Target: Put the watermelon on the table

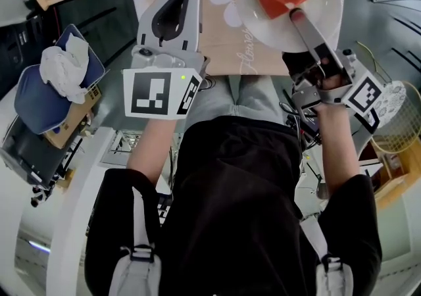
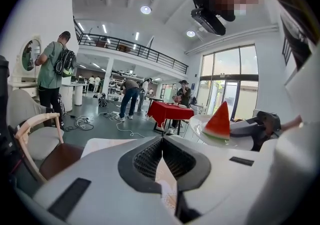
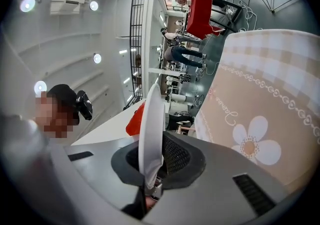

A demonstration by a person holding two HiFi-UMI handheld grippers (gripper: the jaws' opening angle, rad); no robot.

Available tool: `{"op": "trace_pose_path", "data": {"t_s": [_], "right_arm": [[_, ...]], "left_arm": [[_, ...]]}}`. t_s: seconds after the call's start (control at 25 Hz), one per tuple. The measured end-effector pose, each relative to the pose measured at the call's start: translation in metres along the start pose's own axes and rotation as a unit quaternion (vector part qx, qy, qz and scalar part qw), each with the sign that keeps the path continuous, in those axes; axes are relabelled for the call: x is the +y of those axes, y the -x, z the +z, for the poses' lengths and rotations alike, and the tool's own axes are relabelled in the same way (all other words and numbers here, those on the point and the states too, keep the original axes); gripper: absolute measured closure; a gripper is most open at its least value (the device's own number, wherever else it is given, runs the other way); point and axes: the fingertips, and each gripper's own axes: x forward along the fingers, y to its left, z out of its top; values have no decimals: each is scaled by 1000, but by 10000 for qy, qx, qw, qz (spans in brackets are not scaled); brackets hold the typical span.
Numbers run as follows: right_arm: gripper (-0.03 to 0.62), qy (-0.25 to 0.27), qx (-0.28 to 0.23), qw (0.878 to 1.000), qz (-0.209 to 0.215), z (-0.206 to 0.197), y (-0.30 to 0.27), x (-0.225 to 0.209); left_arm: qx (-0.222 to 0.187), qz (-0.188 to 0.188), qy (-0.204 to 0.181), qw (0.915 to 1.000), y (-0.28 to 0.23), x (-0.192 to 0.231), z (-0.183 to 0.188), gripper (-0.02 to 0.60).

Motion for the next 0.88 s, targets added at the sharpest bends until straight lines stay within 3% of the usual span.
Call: {"op": "trace_pose_path", "data": {"t_s": [0.88], "right_arm": [[569,-72,107,9998,-158,0,-10,-67]], "left_arm": [[231,-318,7,9992,-45,5,-48,569]]}}
